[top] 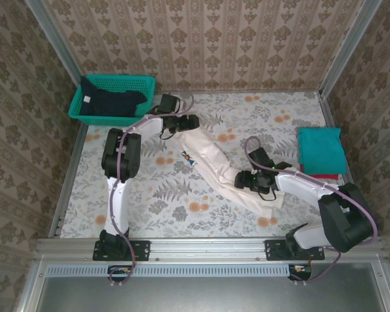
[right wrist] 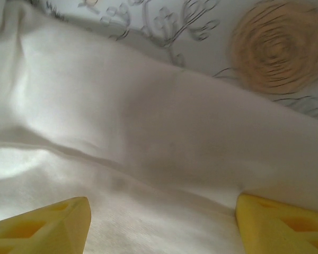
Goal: Fold and stack the t-shirts
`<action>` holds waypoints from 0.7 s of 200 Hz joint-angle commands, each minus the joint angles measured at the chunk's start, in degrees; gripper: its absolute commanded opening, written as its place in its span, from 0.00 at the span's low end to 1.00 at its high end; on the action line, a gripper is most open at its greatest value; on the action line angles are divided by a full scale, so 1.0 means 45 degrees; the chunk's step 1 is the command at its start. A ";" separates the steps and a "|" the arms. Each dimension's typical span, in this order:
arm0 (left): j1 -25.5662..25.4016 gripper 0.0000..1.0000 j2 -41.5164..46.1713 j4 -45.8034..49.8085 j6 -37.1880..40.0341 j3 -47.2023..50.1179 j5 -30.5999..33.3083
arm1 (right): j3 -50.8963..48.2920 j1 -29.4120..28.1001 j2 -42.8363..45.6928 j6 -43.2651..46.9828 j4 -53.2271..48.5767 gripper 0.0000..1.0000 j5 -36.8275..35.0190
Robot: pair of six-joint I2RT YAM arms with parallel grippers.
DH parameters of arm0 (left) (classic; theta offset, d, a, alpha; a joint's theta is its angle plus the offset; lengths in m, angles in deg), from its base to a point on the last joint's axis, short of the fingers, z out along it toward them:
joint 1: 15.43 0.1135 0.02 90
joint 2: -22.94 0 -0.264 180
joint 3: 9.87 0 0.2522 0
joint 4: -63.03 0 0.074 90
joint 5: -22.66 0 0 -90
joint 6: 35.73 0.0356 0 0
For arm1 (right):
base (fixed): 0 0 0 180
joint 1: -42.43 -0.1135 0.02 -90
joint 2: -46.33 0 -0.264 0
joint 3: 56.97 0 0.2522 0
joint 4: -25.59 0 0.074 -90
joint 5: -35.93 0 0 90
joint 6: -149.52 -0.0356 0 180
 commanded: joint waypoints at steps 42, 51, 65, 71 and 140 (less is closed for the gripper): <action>-0.0229 0.83 -0.4048 0.3943 0.0553 -0.6075 -0.0552 | 0.0115 -0.2018 -0.2303 -0.1229 0.1980 0.73 0.1383; -0.0234 0.83 -0.4617 0.4385 0.0610 -0.7162 -0.0576 | 0.0158 -0.2400 -0.2486 -0.1419 0.2398 0.73 0.1688; -0.0217 0.83 -0.5484 0.4778 0.0618 -0.8650 -0.0645 | 0.0428 -0.3133 -0.2723 -0.1644 0.2887 0.73 0.1893; -0.0213 0.82 -0.5826 0.4913 0.0589 -0.9261 -0.0679 | 0.0602 -0.3479 -0.2802 -0.1680 0.3012 0.73 0.1835; -0.0142 0.85 -0.5132 0.4651 0.0202 -1.0531 -0.1567 | 0.2298 -0.4241 -0.0929 0.0164 0.2331 0.74 -0.0762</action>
